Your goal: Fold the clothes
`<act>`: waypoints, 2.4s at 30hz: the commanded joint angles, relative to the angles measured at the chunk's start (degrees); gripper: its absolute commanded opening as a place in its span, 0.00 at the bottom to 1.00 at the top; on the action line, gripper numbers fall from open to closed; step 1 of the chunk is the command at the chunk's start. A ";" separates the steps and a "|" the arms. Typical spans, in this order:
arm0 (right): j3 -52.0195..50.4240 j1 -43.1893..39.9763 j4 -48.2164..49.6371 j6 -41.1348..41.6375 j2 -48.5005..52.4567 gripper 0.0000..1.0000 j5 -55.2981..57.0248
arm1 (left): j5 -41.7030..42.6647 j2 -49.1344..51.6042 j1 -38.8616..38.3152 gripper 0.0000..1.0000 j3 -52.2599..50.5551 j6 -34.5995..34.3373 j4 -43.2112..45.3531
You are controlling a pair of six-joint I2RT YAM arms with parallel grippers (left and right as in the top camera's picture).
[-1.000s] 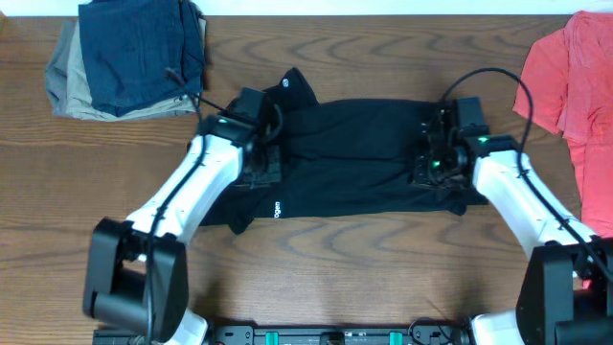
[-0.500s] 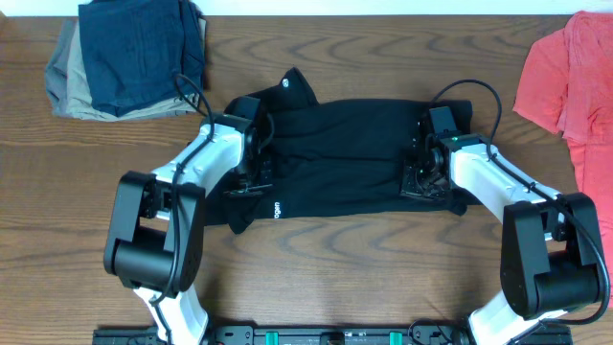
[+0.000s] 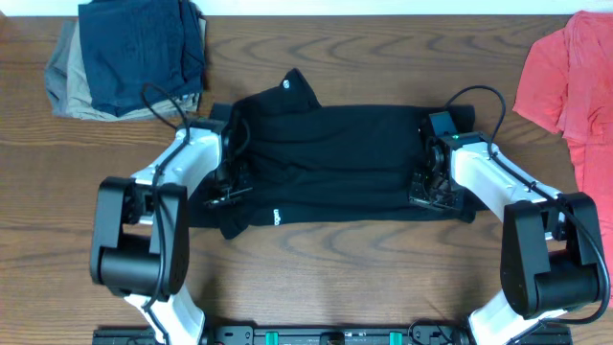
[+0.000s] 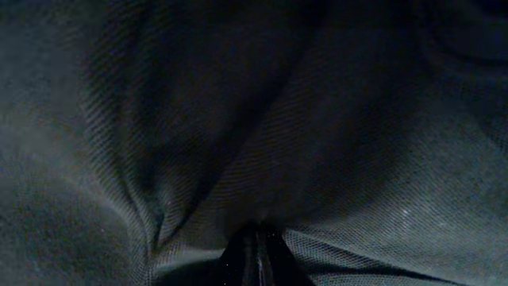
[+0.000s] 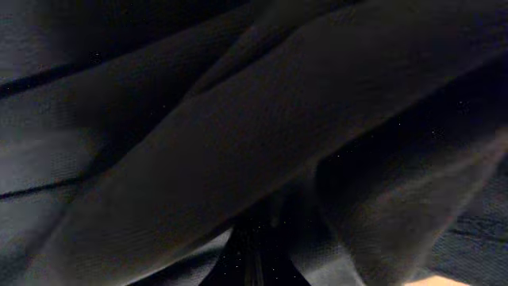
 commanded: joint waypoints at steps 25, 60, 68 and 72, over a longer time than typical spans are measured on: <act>-0.02 -2.75 -14.16 3.48 -16.33 0.25 7.15 | 1.22 -30.91 0.98 0.17 -10.47 -3.19 -13.64; 1.07 -2.25 -6.19 -5.97 -18.32 0.80 -6.21 | 10.60 -8.33 0.83 0.59 -8.20 -1.16 18.10; 1.07 -2.25 -6.25 -6.40 -18.29 0.81 -6.05 | 9.68 -8.35 0.94 0.59 -7.76 -1.05 14.73; 1.07 -2.25 -6.25 -6.38 -18.25 0.81 -5.33 | 6.58 -8.83 1.22 0.51 -7.76 -1.07 9.20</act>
